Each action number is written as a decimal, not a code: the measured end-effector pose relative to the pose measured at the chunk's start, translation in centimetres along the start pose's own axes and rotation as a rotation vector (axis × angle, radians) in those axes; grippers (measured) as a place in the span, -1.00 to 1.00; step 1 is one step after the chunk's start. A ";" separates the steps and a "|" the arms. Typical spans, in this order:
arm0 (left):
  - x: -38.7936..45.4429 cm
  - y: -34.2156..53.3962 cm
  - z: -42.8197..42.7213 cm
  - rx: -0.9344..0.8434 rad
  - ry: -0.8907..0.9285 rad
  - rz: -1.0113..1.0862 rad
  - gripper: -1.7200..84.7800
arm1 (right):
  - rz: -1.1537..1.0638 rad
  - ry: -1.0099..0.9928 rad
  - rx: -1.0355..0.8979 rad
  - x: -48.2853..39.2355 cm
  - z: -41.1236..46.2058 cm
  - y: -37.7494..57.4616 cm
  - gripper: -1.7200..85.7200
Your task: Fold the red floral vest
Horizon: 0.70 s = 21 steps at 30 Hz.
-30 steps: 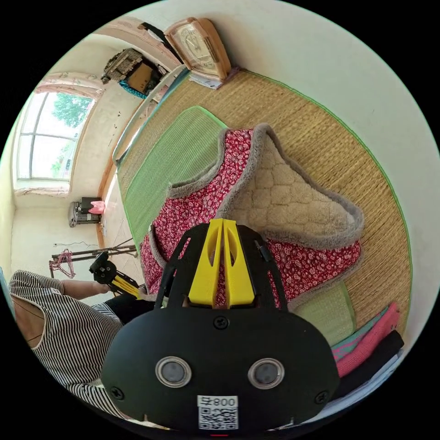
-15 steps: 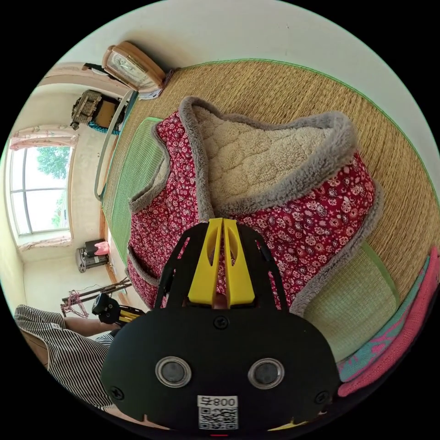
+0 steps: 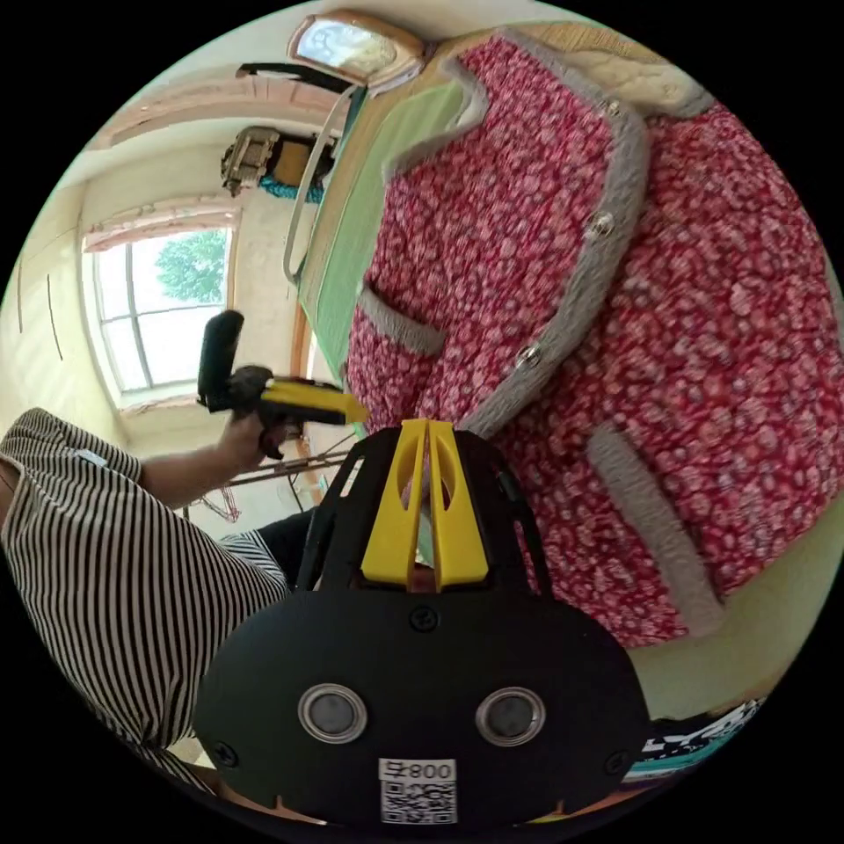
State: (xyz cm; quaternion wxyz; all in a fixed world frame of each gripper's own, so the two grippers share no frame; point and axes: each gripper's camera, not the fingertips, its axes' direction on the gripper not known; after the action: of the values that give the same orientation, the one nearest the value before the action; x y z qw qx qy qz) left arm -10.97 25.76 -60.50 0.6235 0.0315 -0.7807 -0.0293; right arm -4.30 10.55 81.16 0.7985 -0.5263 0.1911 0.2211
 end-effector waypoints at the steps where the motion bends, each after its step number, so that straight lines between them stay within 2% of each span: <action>1: -1.0 -0.6 -0.1 -0.021 -0.050 -0.035 -0.95 | 0.002 0.067 -0.034 0.4 1.5 0.6 -0.96; 5: -2.7 -1.2 -1.0 -0.033 0.075 -0.100 -0.95 | 0.030 0.027 -0.037 2.5 1.9 1.4 -0.96; 7: -1.7 -1.2 -2.2 -0.022 0.062 -0.098 -0.95 | 0.008 0.029 -0.043 3.1 1.1 2.0 -0.96; 11: 1.2 -2.4 -7.4 0.132 0.087 0.002 -0.93 | -0.007 -0.007 0.000 3.5 -1.4 3.5 -0.95; 14: 2.1 -5.9 -11.4 0.267 0.113 0.088 -0.87 | -0.008 -0.008 0.156 4.5 -6.2 4.6 -0.94; 17: 1.5 -11.3 -14.5 0.359 0.173 0.115 -0.74 | 0.053 0.081 0.391 7.7 -13.0 5.5 -0.91; 21: -0.2 -17.6 -17.6 0.443 0.214 0.080 -0.66 | 0.180 0.144 0.694 14.3 -22.2 7.0 -0.80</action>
State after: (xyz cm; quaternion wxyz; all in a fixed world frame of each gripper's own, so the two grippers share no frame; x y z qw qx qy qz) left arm 6.46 8.16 -58.33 0.6812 0.1392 -0.6981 0.1709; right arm 2.10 -5.40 59.86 0.8914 -0.2191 0.3562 0.1749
